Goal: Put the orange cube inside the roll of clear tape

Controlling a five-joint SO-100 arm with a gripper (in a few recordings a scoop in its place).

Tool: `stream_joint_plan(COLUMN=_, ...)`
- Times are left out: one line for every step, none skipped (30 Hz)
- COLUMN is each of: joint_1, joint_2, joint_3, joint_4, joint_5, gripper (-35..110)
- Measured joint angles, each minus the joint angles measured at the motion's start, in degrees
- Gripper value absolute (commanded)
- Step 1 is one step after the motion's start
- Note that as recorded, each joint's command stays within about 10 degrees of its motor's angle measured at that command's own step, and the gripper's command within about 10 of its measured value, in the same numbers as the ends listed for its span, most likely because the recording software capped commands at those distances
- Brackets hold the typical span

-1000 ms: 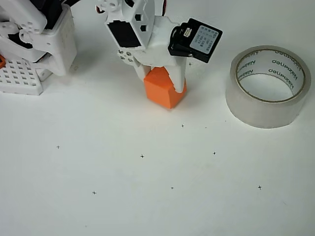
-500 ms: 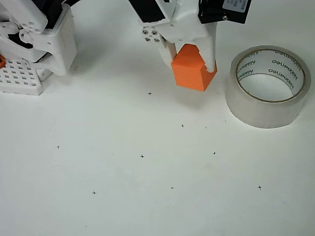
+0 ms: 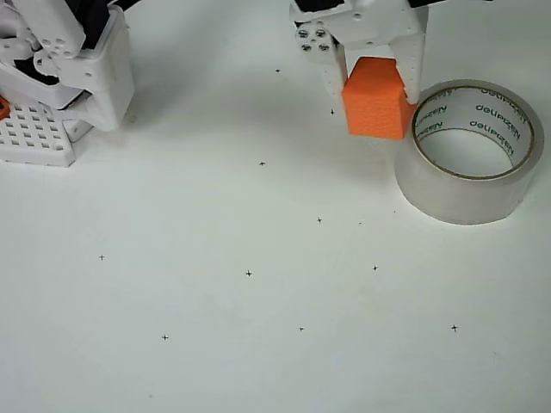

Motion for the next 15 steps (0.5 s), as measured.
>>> stream_joint_plan(joint_1=0.18, joint_2=-0.79, joint_3=-0.79, joint_4=0.0, joint_5=-0.26, gripper=15)
stream_joint_plan(joint_1=0.26, joint_2=-1.49, joint_3=-1.41, joint_4=0.0, joint_5=-0.53, gripper=15)
stream_joint_plan(joint_1=0.35, joint_2=-1.93, joint_3=-1.93, joint_4=0.0, joint_5=-1.05, gripper=15)
stream_joint_plan(joint_1=0.35, joint_2=-2.2, joint_3=-2.29, joint_4=-0.09, joint_5=-1.58, gripper=15)
stream_joint_plan(joint_1=0.44, joint_2=-2.72, joint_3=-2.64, joint_4=-0.09, joint_5=-1.85, gripper=15)
stream_joint_plan(joint_1=0.26, joint_2=-2.99, joint_3=-3.25, joint_4=-0.09, joint_5=-2.37, gripper=15)
stream_joint_plan(joint_1=0.18, joint_2=-3.34, joint_3=-3.78, joint_4=-0.09, joint_5=-2.9, gripper=15)
stream_joint_plan(joint_1=-0.09, joint_2=-3.87, joint_3=-4.31, joint_4=0.09, joint_5=-2.9, gripper=15)
stream_joint_plan(joint_1=-0.44, joint_2=-4.31, joint_3=-5.01, joint_4=0.18, joint_5=-3.16, gripper=15)
stream_joint_plan(joint_1=-0.79, joint_2=-4.83, joint_3=-5.36, joint_4=0.26, joint_5=-3.08, gripper=15)
stream_joint_plan(joint_1=-0.79, joint_2=-5.36, joint_3=-5.89, joint_4=0.26, joint_5=-3.43, gripper=15)
stream_joint_plan(joint_1=-0.79, joint_2=-5.89, joint_3=-6.33, joint_4=0.26, joint_5=-3.78, gripper=15)
stream_joint_plan(joint_1=-0.7, joint_2=-6.33, joint_3=-6.86, joint_4=0.26, joint_5=-3.96, gripper=15)
stream_joint_plan(joint_1=-0.7, joint_2=-6.86, joint_3=-7.21, joint_4=0.26, joint_5=-4.04, gripper=15)
stream_joint_plan(joint_1=-0.88, joint_2=-7.29, joint_3=-7.82, joint_4=0.26, joint_5=-3.96, gripper=15)
